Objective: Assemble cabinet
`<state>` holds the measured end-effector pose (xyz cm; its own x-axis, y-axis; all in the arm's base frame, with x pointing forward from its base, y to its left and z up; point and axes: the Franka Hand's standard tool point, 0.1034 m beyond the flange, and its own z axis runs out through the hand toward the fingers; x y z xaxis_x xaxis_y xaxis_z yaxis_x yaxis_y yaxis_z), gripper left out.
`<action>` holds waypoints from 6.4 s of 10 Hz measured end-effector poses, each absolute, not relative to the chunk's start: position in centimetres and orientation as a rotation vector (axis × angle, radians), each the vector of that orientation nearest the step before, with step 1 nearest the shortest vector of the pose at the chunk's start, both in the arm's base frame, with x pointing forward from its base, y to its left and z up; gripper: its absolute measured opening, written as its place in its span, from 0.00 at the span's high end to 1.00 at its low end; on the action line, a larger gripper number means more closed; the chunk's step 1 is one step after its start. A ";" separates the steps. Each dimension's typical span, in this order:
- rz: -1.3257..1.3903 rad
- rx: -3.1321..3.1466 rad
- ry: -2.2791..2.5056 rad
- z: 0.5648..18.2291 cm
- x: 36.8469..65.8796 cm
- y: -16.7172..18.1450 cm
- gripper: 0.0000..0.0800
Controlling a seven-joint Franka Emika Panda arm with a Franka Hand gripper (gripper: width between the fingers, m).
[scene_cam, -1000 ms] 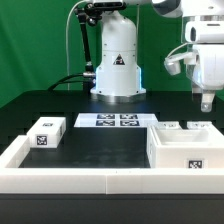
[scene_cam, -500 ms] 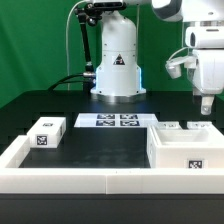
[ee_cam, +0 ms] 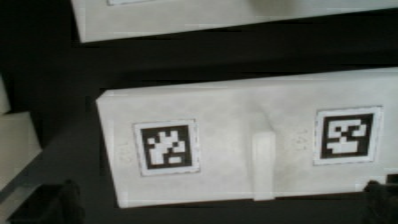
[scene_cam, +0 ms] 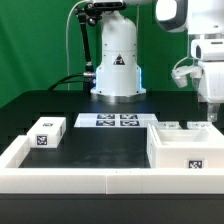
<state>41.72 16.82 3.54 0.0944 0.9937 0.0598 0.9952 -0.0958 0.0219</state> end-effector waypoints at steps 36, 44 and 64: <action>-0.032 -2.373 -2.068 6.0 45.8 11.8 0.91; -0.057 -2.403 -2.042 5.8 49.1 11.3 0.91; -0.028 -2.394 -2.052 6.1 56.8 9.9 0.91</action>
Offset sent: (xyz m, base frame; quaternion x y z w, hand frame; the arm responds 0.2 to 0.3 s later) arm -0.0036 0.0025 -0.0120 -0.0054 0.0114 0.0032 0.9999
